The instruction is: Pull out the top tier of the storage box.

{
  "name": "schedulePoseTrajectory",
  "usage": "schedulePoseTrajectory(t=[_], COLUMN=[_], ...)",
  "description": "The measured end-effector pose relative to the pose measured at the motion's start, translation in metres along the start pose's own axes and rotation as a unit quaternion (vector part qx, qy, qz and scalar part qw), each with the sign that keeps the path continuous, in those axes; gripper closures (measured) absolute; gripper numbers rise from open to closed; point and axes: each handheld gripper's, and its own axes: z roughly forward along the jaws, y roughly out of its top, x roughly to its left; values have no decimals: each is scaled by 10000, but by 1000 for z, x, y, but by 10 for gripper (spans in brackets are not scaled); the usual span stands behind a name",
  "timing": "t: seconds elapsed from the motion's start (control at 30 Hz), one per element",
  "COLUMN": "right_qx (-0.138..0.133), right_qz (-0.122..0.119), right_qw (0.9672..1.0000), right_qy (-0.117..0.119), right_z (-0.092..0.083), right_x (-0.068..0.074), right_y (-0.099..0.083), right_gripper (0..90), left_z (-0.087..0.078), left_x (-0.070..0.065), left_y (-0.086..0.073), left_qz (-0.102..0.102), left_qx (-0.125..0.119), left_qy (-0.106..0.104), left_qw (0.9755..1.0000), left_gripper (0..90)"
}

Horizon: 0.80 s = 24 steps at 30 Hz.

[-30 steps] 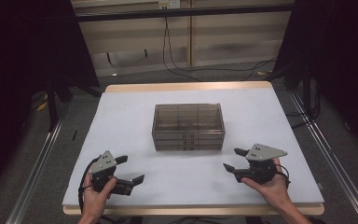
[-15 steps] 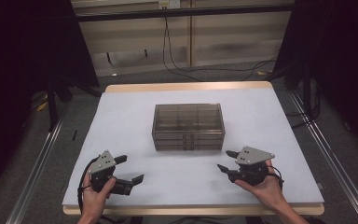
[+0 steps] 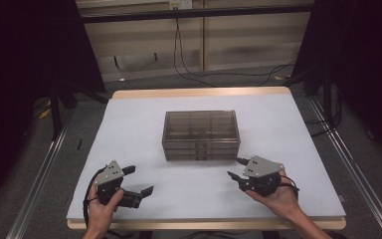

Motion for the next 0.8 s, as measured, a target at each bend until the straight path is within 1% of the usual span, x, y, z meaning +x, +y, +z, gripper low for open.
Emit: schedulePoseTrajectory(t=[0.03,0.07,0.1,0.13,0.27,0.3,0.53,0.57,0.6,0.63,0.73,0.77,0.8], right_qx=[-8,-8,11,64,49,35,12,12,12,39,88,88,85], right_qz=[-71,-71,-131,-309,-382,-466,-619,-690,-690,-796,-993,-993,-1024], right_qw=[10000,10000,9999,9995,9992,9988,9976,9970,9970,9961,9938,9938,9931], right_qy=[2,2,1,-58,-83,-152,-304,-339,-339,-379,-492,-492,-560], right_z=[0,0,1,4,8,10,14,16,16,18,20,20,22], right_x=[0,0,1,3,4,4,5,7,7,10,13,13,14], right_y=[2,2,4,8,12,14,18,19,19,20,22,22,24], right_gripper=[534,534,535,537,537,527,505,506,506,531,564,564,578], left_z=[0,0,0,1,-1,-1,0,0,0,0,0,0,0], left_x=[1,1,1,1,1,1,1,1,1,1,1,1,1], left_y=[0,0,0,0,0,0,0,0,0,0,0,0,0], left_qz=[40,40,38,-2,33,-8,33,33,2,8,24,-32,-29], left_qx=[37,37,38,37,34,23,42,40,30,33,41,38,41], left_qy=[28,28,12,20,52,37,44,53,44,47,48,50,58], left_qw=[10000,10000,10000,10000,10000,10000,10000,10000,10000,10000,10000,10000,10000], left_gripper=[21,21,21,21,22,21,22,21,21,21,22,22,21])
